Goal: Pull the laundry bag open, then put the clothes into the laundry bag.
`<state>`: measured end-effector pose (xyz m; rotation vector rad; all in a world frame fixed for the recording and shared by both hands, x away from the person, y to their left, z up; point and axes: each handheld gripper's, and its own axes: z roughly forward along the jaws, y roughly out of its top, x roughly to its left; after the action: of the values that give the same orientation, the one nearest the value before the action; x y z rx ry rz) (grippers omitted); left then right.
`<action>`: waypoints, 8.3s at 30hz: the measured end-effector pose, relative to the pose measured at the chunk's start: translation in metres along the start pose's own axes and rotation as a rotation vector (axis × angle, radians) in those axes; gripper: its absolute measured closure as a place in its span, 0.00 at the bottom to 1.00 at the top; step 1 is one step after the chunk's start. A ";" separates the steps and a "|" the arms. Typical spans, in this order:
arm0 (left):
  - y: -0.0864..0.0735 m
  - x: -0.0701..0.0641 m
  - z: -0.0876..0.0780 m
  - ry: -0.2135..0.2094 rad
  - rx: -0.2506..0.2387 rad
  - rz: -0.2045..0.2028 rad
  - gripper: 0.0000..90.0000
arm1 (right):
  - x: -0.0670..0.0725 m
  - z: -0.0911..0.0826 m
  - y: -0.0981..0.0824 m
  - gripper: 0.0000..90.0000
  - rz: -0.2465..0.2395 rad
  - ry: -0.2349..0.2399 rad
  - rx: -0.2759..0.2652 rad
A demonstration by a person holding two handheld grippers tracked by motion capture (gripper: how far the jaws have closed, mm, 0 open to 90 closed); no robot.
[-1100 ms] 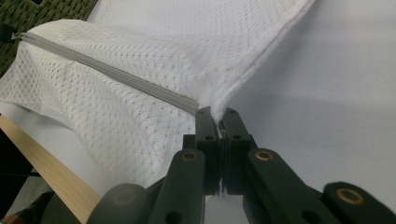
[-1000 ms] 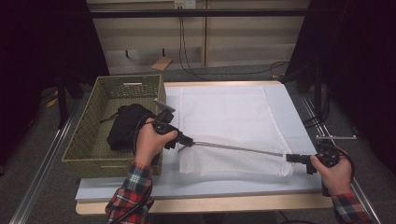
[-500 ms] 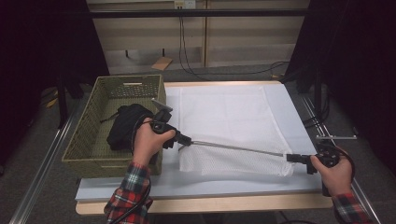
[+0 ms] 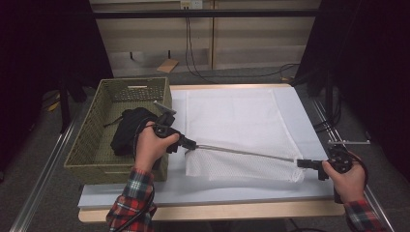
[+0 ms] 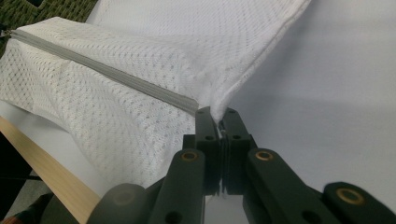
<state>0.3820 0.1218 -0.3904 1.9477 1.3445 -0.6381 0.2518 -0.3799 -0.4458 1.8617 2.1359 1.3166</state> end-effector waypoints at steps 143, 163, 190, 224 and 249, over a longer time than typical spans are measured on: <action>-0.010 -0.003 -0.013 0.171 -0.007 -0.029 0.96 | 0.001 -0.003 0.003 0.81 -0.006 -0.083 -0.005; -0.011 -0.006 -0.004 0.198 0.033 -0.020 0.93 | 0.007 0.005 0.004 0.65 -0.026 -0.085 0.000; -0.009 -0.012 0.003 0.177 -0.008 0.082 0.51 | 0.020 0.012 0.006 0.52 -0.086 -0.066 0.001; -0.004 -0.013 0.016 0.140 -0.070 0.191 0.12 | 0.060 0.048 0.019 0.42 -0.223 -0.030 0.067; -0.003 -0.011 0.014 0.145 -0.097 0.226 0.07 | 0.089 0.096 0.025 0.58 -0.343 0.031 0.136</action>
<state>0.3750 0.1050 -0.3923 2.0600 1.1933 -0.3228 0.2954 -0.2541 -0.4494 1.4284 2.4741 1.1583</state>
